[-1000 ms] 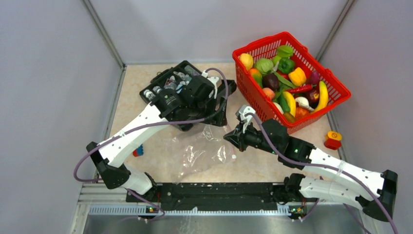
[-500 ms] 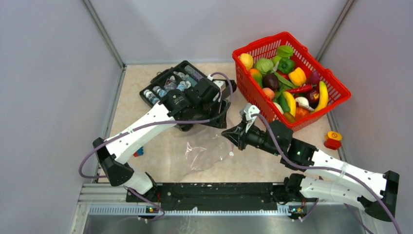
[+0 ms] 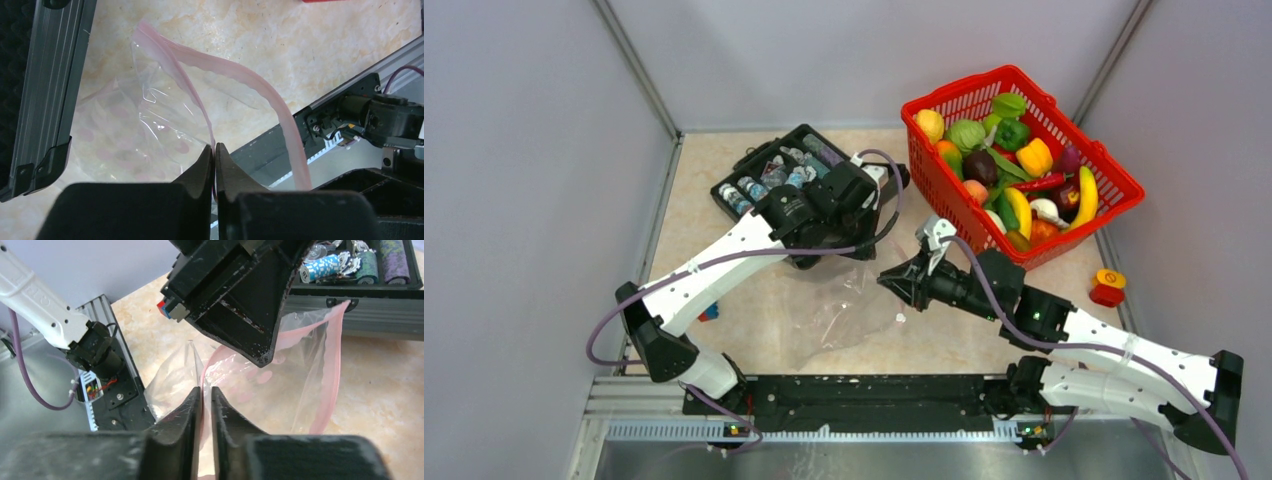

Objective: Place the food in the zip-top bag and seal the zipper
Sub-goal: Open the zipper of the food storage bag.

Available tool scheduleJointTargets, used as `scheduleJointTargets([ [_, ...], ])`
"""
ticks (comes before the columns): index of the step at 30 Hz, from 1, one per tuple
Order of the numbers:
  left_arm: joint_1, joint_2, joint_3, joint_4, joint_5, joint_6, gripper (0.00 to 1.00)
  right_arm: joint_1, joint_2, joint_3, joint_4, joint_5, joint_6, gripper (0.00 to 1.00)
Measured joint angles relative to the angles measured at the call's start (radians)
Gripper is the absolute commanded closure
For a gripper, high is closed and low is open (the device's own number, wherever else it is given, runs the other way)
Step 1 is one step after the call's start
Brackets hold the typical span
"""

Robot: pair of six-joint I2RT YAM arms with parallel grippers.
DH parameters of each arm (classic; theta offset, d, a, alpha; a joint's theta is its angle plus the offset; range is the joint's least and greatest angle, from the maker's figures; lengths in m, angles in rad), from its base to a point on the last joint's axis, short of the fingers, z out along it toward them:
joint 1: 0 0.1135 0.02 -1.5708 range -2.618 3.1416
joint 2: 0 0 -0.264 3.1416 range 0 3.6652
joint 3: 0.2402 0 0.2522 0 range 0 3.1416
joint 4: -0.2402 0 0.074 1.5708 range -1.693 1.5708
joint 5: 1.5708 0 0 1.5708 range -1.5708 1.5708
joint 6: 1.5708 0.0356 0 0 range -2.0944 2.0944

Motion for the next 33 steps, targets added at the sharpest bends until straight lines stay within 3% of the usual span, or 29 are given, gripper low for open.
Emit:
scheduleJointTargets([
  [3,0.0,-0.001,-0.013,0.01,-0.001,0.004,1.0,0.0,-0.001,-0.001,0.002,-0.011,0.021,0.45],
  [6,0.0,-0.005,-0.031,0.017,-0.003,0.009,1.0,0.001,-0.018,-0.005,-0.008,0.008,0.054,0.36],
  [12,0.0,-0.071,-0.118,0.071,-0.016,0.019,1.0,0.001,-0.119,0.015,-0.135,0.217,0.139,0.35],
  [17,0.0,-0.169,-0.228,0.15,-0.006,0.021,1.0,-0.025,-0.045,0.114,-0.279,0.359,0.232,0.41],
  [24,0.0,-0.243,-0.324,0.193,0.01,0.021,1.0,-0.268,0.158,0.112,-0.292,0.22,0.33,0.38],
  [29,0.0,-0.253,-0.36,0.198,0.016,0.023,1.0,-0.283,0.249,0.112,-0.282,0.14,0.351,0.32],
  [33,0.0,-0.258,-0.377,0.22,0.014,0.026,1.0,-0.283,0.205,0.078,-0.22,0.074,0.378,0.32],
])
